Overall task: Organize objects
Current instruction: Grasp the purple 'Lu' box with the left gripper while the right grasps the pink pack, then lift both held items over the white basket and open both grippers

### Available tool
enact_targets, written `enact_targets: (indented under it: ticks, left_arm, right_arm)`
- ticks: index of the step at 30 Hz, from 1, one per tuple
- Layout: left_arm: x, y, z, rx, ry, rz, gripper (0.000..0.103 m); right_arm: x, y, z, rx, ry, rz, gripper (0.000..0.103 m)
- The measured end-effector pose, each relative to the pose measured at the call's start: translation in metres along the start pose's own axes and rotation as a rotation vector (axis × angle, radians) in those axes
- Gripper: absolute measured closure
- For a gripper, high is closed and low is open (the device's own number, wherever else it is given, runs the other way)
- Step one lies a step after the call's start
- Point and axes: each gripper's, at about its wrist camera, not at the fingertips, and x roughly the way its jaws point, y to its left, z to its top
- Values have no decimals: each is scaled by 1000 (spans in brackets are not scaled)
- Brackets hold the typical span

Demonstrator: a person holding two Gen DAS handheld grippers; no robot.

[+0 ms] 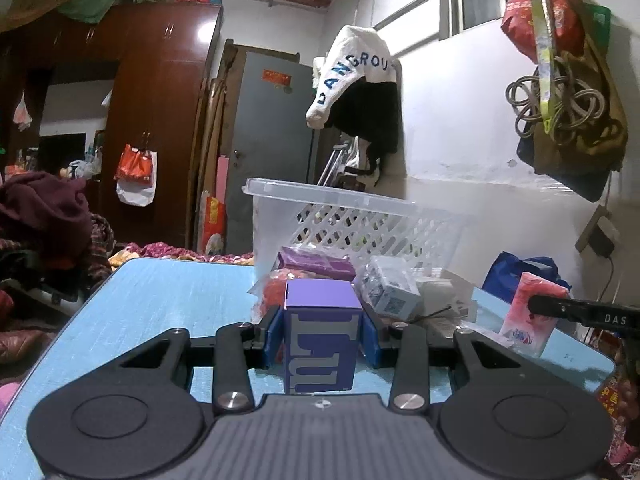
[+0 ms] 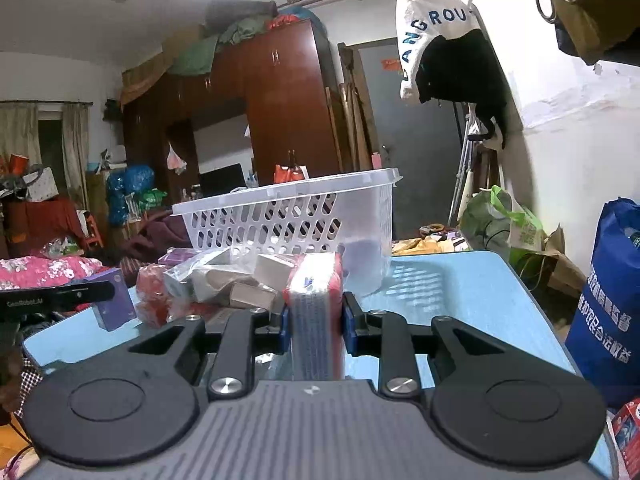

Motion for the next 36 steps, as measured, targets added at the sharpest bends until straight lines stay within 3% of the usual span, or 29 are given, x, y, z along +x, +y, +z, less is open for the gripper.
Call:
enact_targets:
  ticks: [12,20,32,36]
  left_arm:
    - [-3,3,-1,-25,-24,-10,59]
    - [2,-2,5,-22,-25,-55,59]
    - [16,-30,75,48,-129,-172,59]
    - [42,-32,120,23,-130,-188,59]
  right_arm:
    - [0,4,2,-11,-27,5,75]
    - [-1,5,11,2,-36,37,75]
    - [17,24,73,-52,-99,151,75]
    - [47,24,115,-55,-142,114,75]
